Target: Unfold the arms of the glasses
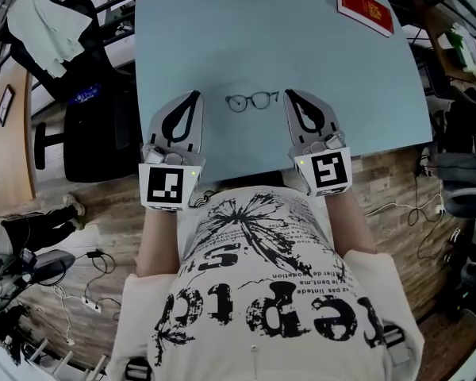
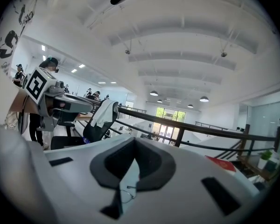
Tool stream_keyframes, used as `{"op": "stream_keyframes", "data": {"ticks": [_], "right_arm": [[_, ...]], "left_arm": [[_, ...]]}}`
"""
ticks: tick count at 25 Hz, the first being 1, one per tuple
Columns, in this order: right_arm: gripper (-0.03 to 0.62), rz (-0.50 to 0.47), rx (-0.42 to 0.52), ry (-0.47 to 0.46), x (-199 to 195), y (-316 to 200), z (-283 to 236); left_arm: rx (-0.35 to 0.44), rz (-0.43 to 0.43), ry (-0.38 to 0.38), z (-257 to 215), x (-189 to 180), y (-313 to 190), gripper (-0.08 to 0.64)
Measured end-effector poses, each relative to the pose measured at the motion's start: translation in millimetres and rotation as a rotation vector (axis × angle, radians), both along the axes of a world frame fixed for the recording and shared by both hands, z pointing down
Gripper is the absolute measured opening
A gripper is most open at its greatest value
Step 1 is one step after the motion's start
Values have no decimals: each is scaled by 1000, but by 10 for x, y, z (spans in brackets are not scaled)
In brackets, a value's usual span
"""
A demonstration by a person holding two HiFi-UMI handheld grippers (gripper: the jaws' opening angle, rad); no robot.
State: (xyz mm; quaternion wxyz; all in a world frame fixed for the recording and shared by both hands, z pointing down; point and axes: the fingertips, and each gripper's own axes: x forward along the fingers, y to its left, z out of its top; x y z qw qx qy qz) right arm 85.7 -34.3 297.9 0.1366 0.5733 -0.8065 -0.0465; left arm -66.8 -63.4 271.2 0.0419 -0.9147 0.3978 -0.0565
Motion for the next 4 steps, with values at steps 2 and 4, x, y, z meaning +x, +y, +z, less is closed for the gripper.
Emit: {"op": "stream_keyframes", "data": {"ticks": [2,4], "right_arm": [[8,-1,0,4,14,-24,5],[8,-1,-1,5,30,-53,9]], "left_arm": [[-6,-9,1,11,-5,-31,18],[-10,-17,1,16,-7,-68,17]]}}
